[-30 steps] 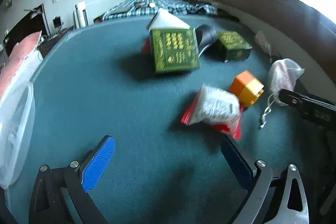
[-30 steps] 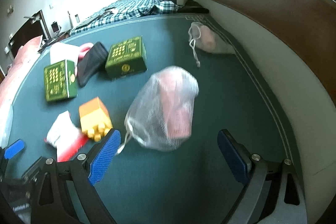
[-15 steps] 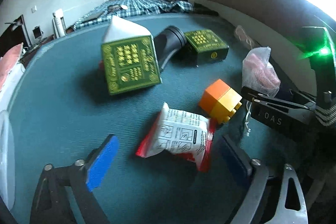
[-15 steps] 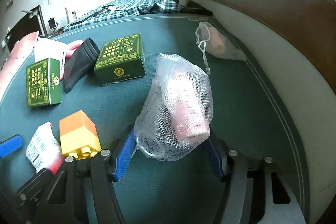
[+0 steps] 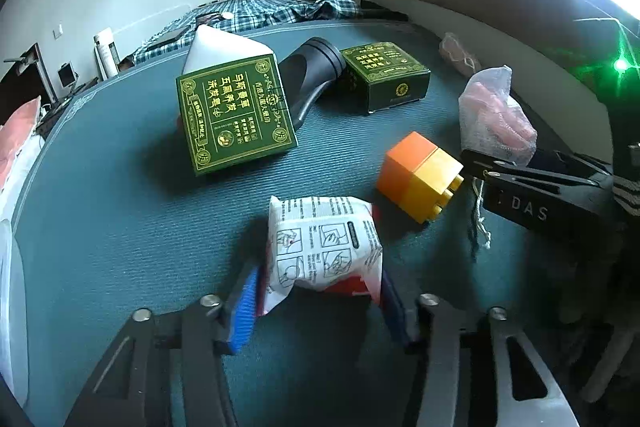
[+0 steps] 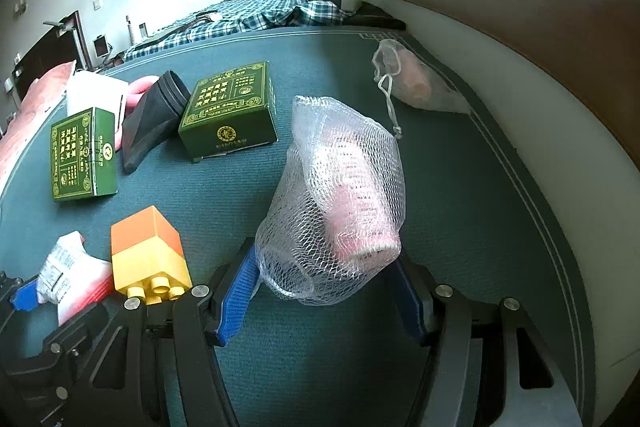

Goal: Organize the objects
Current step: 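Close the right tool on the mesh bag while the left tool grasps the snack bag, then lift and carry the snack bag and mesh bag with both tools over the clear basin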

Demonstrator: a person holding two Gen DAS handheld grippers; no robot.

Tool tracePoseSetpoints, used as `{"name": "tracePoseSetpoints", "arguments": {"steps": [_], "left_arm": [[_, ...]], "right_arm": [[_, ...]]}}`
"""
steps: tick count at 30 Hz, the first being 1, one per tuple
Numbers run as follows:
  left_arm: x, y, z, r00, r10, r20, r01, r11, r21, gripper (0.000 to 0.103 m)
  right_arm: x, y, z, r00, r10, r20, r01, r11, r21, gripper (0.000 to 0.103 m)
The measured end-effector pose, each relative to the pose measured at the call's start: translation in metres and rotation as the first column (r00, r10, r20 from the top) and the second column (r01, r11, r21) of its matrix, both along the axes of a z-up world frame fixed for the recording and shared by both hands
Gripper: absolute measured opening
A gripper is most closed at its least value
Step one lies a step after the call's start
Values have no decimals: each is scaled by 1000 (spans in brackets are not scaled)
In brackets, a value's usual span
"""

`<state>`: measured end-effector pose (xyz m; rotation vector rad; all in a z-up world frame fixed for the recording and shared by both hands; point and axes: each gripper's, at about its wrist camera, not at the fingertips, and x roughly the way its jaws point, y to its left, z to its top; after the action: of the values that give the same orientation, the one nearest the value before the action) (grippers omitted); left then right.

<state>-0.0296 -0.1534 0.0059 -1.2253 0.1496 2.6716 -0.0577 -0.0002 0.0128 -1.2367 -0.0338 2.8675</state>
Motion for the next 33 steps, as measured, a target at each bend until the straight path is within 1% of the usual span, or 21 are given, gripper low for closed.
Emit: {"name": "tracePoseSetpoints", "arguments": {"steps": [5,7,8,9,11,12,14,15,21,27,29,33], "left_arm": [[5,-1,1,1000,5,-18,-5,1000,-6,49],[9,-3,4,999,12,-31,-12,1000,-4,48],[11,-4,6,999,16,-40,-16,1000,-3,48],[14,-6,9,998,22,-55,-22,1000,-3,48],[18,-9,13,997,33,-75,-33,999,-2,48],[19,-11,15,996,41,-83,-41,999,0,48],[22,-17,19,994,58,-95,-57,998,8,48],[23,-20,21,993,67,-100,-66,998,10,48],[31,-43,27,985,122,-126,-120,993,21,48],[41,-72,35,970,186,-158,-185,982,21,48],[45,-80,38,964,204,-173,-203,979,19,48],[54,-101,44,950,247,-193,-246,969,30,48]], "right_arm": [[2,-2,0,1000,-2,-5,2,1000,13,62],[2,-2,0,1000,-9,-11,10,1000,14,57],[3,-1,0,1000,-11,-15,12,1000,12,52],[4,0,1,1000,-12,-19,12,1000,6,45],[4,1,2,999,-21,-24,21,1000,2,38],[5,2,2,999,-25,-28,25,1000,-4,33],[7,5,3,999,-31,-34,30,999,-16,26],[8,6,3,999,-37,-39,36,999,-25,25],[23,8,11,994,-66,-92,62,997,-47,22],[44,-4,20,985,-65,-158,62,998,-24,22],[49,-9,24,983,-61,-173,58,998,-19,22],[63,-27,32,982,-30,-188,22,999,-44,22]]}}
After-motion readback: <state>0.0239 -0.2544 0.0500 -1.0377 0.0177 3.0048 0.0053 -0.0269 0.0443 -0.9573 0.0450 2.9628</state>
